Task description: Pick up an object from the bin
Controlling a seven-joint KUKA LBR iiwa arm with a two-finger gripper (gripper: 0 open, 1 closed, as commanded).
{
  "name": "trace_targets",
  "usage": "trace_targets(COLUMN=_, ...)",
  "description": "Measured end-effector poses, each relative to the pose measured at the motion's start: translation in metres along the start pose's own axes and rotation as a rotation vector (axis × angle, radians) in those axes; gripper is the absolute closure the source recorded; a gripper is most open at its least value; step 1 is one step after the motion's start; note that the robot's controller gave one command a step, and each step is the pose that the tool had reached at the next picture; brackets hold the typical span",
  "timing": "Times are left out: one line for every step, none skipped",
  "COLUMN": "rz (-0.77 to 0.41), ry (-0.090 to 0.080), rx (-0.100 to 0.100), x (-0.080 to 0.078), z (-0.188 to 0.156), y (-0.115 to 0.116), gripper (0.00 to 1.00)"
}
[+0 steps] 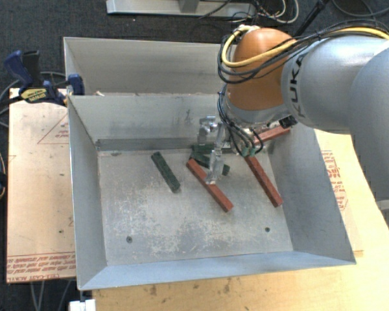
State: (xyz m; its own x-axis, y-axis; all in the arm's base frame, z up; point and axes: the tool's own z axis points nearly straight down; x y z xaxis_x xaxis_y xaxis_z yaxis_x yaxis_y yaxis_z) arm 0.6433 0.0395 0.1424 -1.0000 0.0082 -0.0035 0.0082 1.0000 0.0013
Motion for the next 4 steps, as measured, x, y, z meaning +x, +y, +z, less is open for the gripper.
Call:
trace_targets(rz=0.004, ry=0.000, rx=-0.001, x=-0.008, z=0.074, y=-0.023, gripper=0.00)
trace_targets(rz=0.003, ry=-0.018, rx=-0.001, x=-0.014, z=0.061, y=-0.022, gripper=1.00)
trace_targets(rz=0.003, ry=-0.007, rx=-0.001, x=-0.010, z=0.069, y=-0.022, gripper=0.00)
trace_targets(rz=0.003, ry=-0.013, rx=-0.001, x=-0.013, z=0.061, y=-0.023, gripper=1.00)
